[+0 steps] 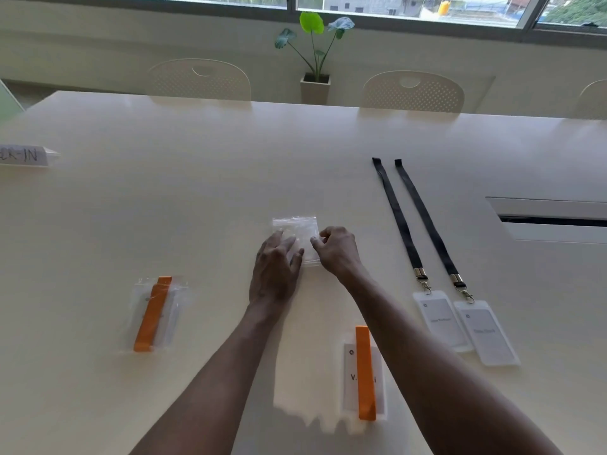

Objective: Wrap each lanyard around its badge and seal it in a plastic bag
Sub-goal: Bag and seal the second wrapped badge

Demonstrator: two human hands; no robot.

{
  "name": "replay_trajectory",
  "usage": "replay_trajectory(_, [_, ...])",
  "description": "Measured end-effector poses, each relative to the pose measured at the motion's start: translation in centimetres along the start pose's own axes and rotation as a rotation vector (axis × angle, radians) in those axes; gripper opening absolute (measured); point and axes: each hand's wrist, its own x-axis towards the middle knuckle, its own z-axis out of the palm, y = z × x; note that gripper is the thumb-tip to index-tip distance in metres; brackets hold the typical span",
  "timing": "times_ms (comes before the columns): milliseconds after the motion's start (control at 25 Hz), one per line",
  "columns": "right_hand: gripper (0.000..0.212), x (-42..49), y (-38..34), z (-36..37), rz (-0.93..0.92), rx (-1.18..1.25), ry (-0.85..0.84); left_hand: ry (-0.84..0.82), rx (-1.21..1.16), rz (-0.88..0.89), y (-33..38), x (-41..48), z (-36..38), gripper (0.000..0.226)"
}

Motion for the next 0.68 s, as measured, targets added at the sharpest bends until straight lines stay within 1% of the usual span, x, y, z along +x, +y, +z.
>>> replay_trajectory(280, [0.03, -0.3, -0.8, 0.8, -0.015, -0.036, 0.138, -0.022, 0.034, -0.011, -0.1, 0.1, 0.2, 0.041])
replay_trajectory(440, [0.023, -0.5, -1.3, 0.8, -0.009, 0.016, 0.093, -0.018, 0.021, -0.013, -0.3, 0.0, 0.3, 0.04])
replay_trajectory(560, [0.01, -0.7, -1.9, 0.8, -0.034, 0.082, 0.062, -0.02, -0.003, -0.045, -0.5, 0.1, 0.4, 0.043])
replay_trajectory(640, [0.007, -0.9, -2.2, 0.7, -0.059, 0.109, 0.058, 0.025, -0.036, -0.036, -0.5, 0.0, 0.4, 0.041])
replay_trajectory(680, [0.007, -1.0, -2.4, 0.5, -0.073, 0.124, 0.064, 0.076, -0.048, -0.015, -0.3, -0.1, 0.4, 0.038])
